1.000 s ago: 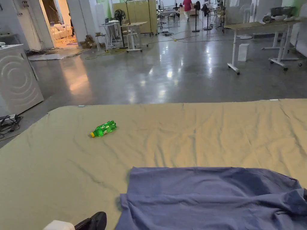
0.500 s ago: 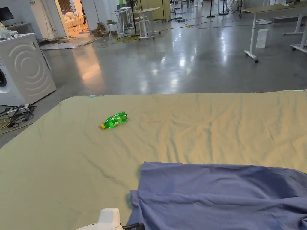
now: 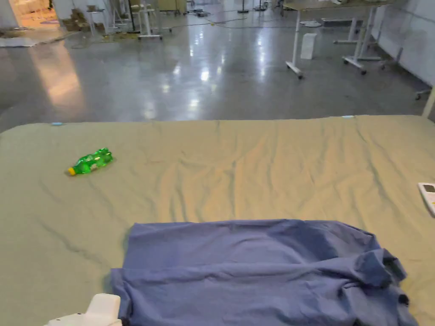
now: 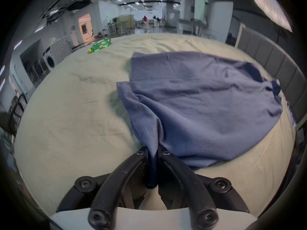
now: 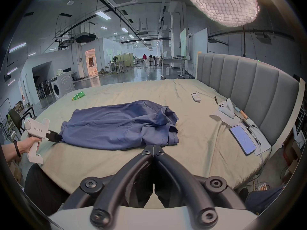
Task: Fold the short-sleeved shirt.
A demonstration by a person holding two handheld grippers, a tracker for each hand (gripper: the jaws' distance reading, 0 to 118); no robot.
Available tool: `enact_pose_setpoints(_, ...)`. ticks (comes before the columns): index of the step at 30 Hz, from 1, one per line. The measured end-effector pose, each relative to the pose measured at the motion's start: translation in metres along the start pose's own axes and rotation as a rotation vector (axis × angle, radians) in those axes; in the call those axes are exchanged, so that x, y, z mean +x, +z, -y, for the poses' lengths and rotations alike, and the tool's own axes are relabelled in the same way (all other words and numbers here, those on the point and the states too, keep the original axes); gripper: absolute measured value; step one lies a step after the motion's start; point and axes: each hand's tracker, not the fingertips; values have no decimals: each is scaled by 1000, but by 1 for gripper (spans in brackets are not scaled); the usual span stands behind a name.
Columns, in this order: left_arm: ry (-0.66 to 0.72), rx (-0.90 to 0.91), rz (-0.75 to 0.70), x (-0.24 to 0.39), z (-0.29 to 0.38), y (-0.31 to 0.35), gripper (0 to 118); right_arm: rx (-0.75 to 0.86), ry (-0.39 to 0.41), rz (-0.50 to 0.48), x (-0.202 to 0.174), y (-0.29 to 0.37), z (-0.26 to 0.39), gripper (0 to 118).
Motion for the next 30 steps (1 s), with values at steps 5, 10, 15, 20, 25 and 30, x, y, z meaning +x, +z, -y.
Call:
enact_pose_setpoints(5,-96,-57,2,2,-11,-3,11,-111,-104,53,35,-101,0,84)
enact_pose_setpoints(10,-50,-58,26,-4,-11,-3,11,-216,-167,53,46,-194,-5,82)
enact_pose_setpoints(15,-23,-46,25,0,-8,1,11,-334,-177,72,38,-246,18,58)
enact_pose_setpoints(20,-42,-18,21,-2,-4,2,10,-229,-13,46,6,-214,7,7)
enact_pose_setpoints(25,130,103,69,-30,-2,27,7,-183,-68,62,14,-195,-6,6)
enact_pose_setpoints(30,167,157,83,-49,3,73,6,-105,-107,154,30,-145,-12,5)
